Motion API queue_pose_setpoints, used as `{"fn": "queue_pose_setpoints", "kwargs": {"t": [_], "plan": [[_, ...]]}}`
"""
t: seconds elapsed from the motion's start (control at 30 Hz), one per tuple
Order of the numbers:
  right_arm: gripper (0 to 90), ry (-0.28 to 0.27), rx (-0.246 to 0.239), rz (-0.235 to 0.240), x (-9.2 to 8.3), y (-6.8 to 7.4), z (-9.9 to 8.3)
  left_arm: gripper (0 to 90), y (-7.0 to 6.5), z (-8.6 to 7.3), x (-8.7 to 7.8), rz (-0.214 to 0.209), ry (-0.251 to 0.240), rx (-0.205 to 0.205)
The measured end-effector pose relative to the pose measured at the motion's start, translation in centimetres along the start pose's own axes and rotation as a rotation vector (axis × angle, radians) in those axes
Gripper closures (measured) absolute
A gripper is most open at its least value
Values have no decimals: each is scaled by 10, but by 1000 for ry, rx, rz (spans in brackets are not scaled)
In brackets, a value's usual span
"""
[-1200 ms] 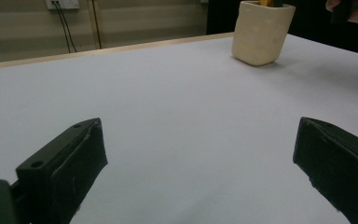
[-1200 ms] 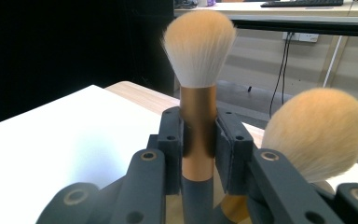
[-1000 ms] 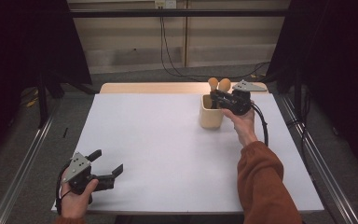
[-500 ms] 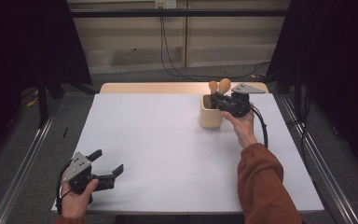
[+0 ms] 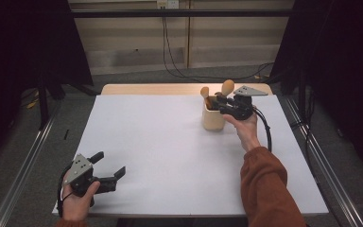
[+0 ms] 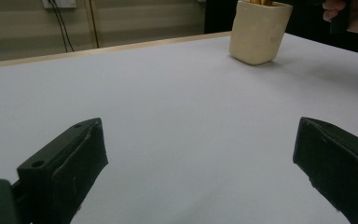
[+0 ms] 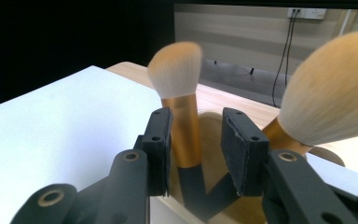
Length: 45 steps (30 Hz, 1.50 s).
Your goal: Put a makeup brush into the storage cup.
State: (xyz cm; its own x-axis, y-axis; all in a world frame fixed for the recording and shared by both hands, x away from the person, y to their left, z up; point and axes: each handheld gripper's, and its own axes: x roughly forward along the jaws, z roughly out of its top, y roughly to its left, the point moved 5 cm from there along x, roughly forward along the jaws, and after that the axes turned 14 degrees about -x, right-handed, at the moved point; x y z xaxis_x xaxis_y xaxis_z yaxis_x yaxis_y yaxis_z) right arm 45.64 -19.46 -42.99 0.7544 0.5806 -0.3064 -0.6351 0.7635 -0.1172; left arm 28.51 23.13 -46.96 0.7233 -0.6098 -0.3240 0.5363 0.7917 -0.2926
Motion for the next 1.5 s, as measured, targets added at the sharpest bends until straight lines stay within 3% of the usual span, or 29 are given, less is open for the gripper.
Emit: {"fn": "queue_pose_setpoints", "kwargs": {"t": [0.23, 0.5, 0.7, 0.8, 1.0, 1.13, 1.27, 1.5], "plan": [[511, -8, 0, -1, -7, 2, -3, 24, 0, 1, 1, 0, -3, -3], [260, -18, 6, 17, -18, 9, -4, 24, 2, 1, 2, 13, -2, -12], [93, -30, 38, 28, -28, 13, -9, 24, 4, 2, 5, 6, -3, -15], [20, -30, 29, 42, -32, 15, -11, 24, 2, 3, 7, -2, -3, -10], [21, -39, 45, 43, -45, 20, -10, 24, 1, 3, 3, -6, -15, -11], [17, -42, 40, 1, -53, 25, -12, 30, 1, 4, -1, 19, -27, -9], [14, -42, 22, -17, -58, 31, -16, 30, 5, 4, -3, 19, -32, -24], [12, -74, 2, -45, -71, 36, -21, 28, 2, 3, -3, 16, -25, -8]]}}
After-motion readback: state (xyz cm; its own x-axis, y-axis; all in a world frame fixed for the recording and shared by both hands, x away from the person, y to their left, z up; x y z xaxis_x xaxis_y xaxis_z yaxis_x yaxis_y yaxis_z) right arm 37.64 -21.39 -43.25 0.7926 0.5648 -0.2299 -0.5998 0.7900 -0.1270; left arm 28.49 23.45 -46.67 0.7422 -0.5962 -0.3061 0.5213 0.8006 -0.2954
